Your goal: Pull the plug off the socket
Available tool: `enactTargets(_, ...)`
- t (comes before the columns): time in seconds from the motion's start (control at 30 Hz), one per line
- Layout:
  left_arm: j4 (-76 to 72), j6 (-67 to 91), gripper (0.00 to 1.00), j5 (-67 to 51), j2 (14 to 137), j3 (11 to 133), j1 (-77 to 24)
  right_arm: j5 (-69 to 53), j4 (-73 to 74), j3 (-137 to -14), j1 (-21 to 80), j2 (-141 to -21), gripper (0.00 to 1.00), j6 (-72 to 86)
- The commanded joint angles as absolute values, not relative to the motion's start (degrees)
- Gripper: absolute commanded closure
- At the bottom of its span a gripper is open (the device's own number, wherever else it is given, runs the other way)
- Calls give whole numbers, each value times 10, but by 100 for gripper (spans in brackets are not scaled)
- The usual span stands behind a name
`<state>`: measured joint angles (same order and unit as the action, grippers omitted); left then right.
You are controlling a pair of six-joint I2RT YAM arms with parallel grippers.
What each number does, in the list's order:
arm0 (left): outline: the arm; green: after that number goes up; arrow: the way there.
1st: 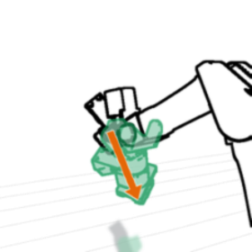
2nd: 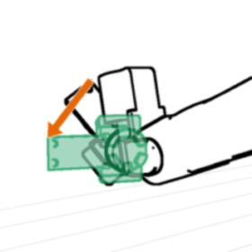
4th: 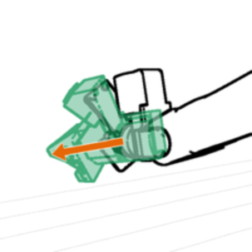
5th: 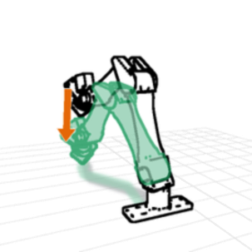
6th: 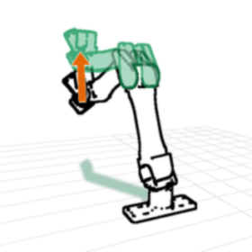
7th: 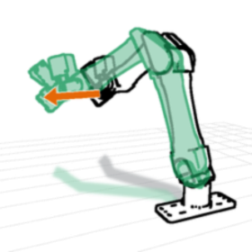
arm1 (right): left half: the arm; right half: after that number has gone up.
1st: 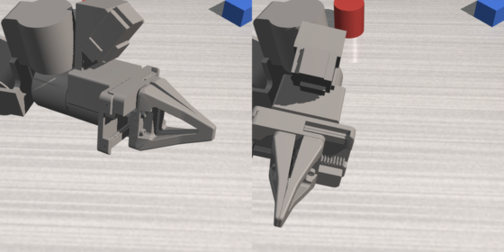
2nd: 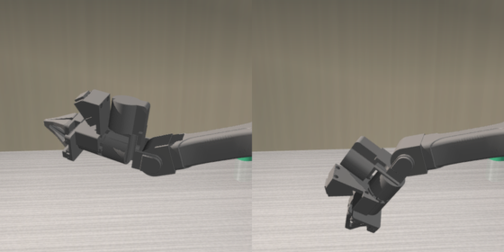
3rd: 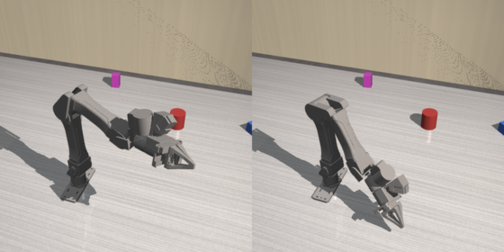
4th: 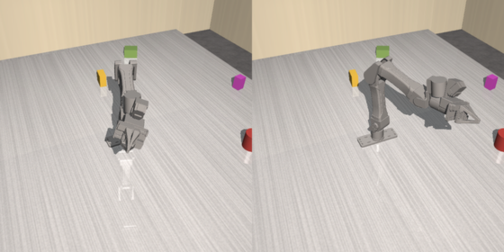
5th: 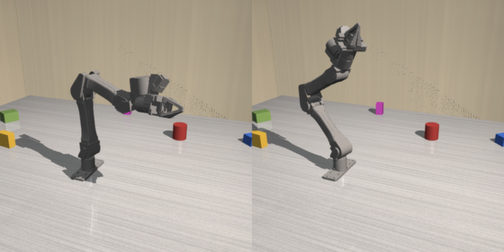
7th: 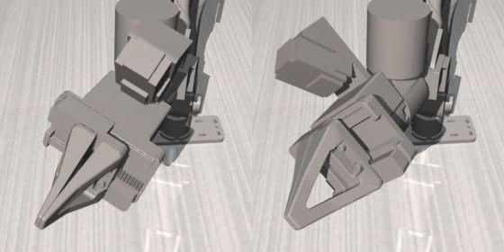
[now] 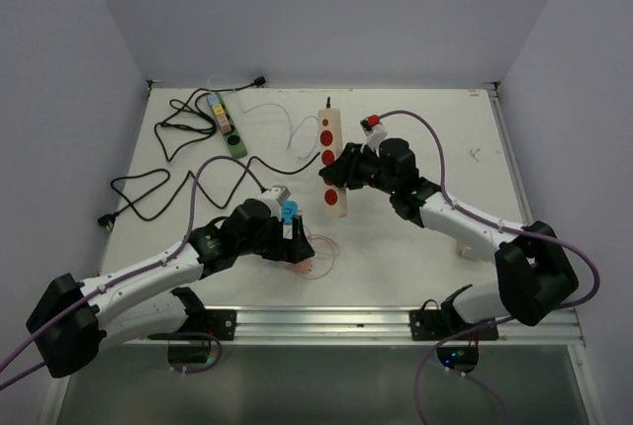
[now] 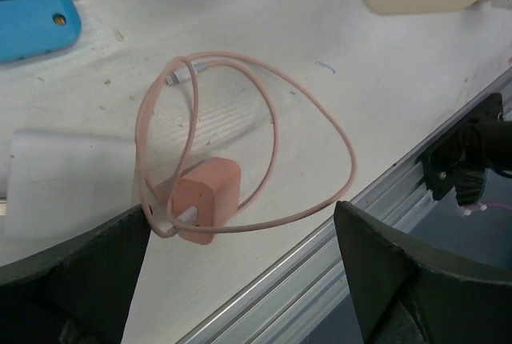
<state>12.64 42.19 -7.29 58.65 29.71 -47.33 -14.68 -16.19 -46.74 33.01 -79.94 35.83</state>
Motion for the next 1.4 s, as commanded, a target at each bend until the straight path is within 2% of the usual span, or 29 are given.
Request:
enactTargets(0.0, 171, 407, 0, -5, 542, 363, -474, -175, -203, -537, 352, -808, 100, 342)
enactTargets(0.17, 259, 415, 0, 105, 456, 438, -473, -173, -183, -595, 387, -856, 100, 341)
enactTargets(0.37, 327, 441, 1, 341, 328, 479, -472, -166, -170, -684, 462, -931, 100, 337)
enactTargets(0.47, 336, 445, 1, 421, 274, 489, -472, -153, -159, -738, 510, -994, 100, 332)
enactTargets(0.6, 354, 442, 1, 473, 249, 512, -472, -145, -163, -818, 573, -1080, 100, 330)
enactTargets(0.8, 373, 434, 1, 468, 260, 530, -473, -164, -156, -941, 639, -1235, 99, 313)
enactTargets(0.9, 380, 437, 1, 468, 259, 532, -472, -164, -149, -986, 653, -1293, 87, 322)
enactTargets(0.93, 381, 437, 1, 468, 258, 532, -473, -162, -149, -992, 654, -1304, 77, 326)
enactTargets(1.0, 382, 437, 1, 468, 257, 531, -472, -153, -150, -1004, 654, -1324, 65, 333)
enactTargets(1.03, 383, 438, 1, 469, 257, 530, -472, -149, -149, -1005, 655, -1327, 53, 330)
enactTargets(1.1, 385, 438, 1, 469, 261, 528, -472, -135, -146, -1004, 655, -1325, 41, 322)
enactTargets(1.13, 388, 440, 1, 469, 263, 528, -472, -129, -142, -1003, 655, -1321, 33, 316)
enactTargets(1.23, 390, 445, 1, 467, 274, 528, -472, -104, -121, -998, 653, -1296, 18, 291)
enactTargets(1.37, 394, 447, 0, 461, 295, 540, -472, -58, -97, -956, 646, -1235, 13, 254)
